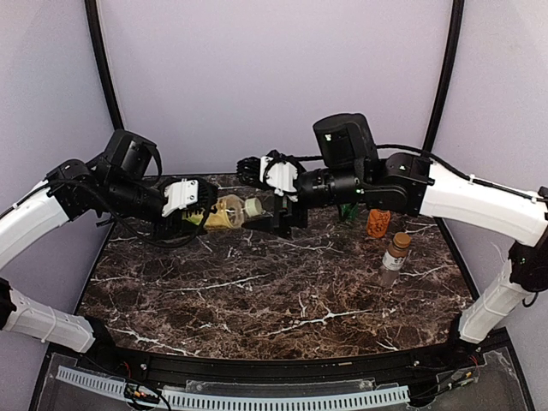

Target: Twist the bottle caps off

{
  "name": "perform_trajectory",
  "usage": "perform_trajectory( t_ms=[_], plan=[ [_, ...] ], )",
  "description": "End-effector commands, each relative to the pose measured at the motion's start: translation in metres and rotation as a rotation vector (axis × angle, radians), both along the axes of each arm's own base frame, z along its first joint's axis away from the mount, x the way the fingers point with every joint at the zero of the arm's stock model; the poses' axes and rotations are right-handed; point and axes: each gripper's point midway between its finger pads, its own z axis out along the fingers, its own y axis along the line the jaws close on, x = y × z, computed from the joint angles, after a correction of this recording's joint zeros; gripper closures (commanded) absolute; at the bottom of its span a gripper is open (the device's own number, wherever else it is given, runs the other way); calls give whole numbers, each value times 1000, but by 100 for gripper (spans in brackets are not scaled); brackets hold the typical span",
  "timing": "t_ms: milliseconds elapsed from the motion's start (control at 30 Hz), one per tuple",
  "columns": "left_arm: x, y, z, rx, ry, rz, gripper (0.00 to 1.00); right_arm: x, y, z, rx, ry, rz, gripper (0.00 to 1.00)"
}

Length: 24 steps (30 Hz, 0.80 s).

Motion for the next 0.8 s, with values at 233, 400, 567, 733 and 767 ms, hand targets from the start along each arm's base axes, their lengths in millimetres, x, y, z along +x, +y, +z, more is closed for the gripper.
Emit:
perform_trajectory(
  t_ms=[233,400,567,733,767],
  plan=[
    [29,5,30,-69,-189,131,68,11,-34,102,418,358,-248,1],
    [70,21,56,-83,-462,299,67,65,-45,75,510,941,-512,7],
    [90,38,75,-24,-704,396,67,76,-29,53,468,1152,-486,21],
    [94,40,75,30,-820,392,67,79,-14,59,483,1169,-424,26],
    [94,40,74,42,-827,390,67,78,-11,61,487,1174,-397,29]
  ],
)
